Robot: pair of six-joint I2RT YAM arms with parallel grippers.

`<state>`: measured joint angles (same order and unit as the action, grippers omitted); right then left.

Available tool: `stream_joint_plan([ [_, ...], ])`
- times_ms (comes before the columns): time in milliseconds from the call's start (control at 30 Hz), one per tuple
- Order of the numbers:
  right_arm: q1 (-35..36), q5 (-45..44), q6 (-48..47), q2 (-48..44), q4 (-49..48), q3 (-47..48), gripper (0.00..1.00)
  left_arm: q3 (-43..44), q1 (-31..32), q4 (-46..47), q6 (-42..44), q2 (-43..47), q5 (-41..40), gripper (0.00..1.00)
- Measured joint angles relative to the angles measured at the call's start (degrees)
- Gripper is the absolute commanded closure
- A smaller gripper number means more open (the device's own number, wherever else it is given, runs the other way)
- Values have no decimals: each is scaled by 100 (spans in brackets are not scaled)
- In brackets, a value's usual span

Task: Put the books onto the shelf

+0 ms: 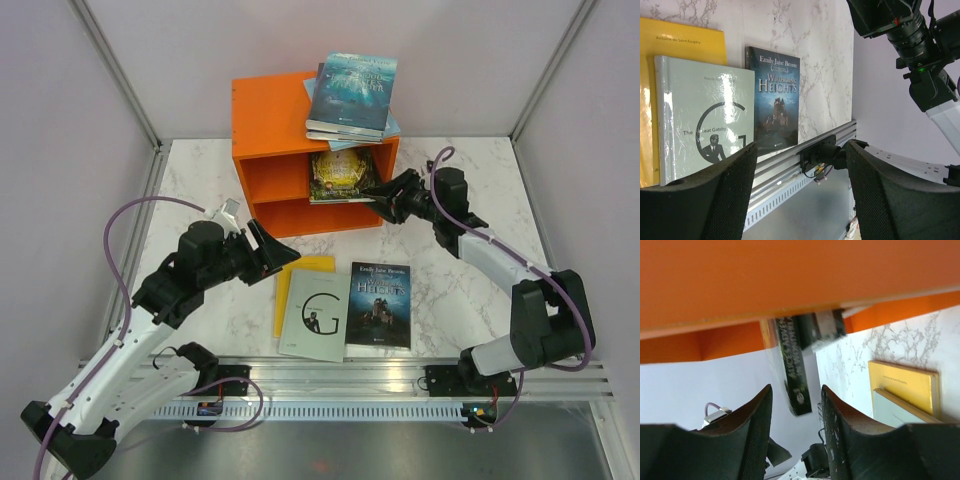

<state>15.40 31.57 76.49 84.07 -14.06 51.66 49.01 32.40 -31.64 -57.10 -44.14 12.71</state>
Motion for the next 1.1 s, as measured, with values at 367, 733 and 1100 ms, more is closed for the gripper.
stream_joint_plan([
  [367,-190,264,-85,-507,46,-433,55,0,-46,0,20,-2,7,26],
  [733,-190,402,-74,-420,-118,-450,64,0,-46,0,20,2,4,26],
  [1100,-190,531,372,201,-1036,-415,69,0,-57,-22,20,7,-11,26],
])
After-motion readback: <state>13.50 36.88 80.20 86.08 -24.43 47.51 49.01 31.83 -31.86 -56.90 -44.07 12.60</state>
